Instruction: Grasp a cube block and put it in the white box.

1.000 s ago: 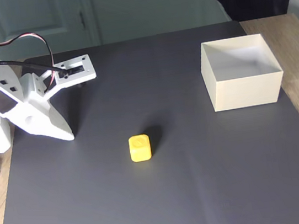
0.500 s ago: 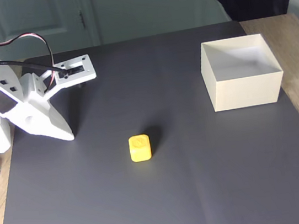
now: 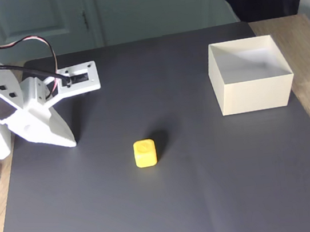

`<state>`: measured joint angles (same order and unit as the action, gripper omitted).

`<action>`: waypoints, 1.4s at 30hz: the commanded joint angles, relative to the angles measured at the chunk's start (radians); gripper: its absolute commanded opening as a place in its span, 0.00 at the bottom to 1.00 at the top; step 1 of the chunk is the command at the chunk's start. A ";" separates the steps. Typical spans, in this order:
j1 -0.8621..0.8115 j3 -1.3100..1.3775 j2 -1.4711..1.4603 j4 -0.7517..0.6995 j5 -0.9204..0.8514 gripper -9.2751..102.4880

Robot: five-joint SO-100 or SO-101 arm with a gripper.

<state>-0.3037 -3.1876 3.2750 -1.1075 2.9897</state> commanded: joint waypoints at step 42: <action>-0.201 0.983 -1.410 0.439 0.160 0.09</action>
<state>-0.4863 -2.2503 1.8776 -0.6903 3.1401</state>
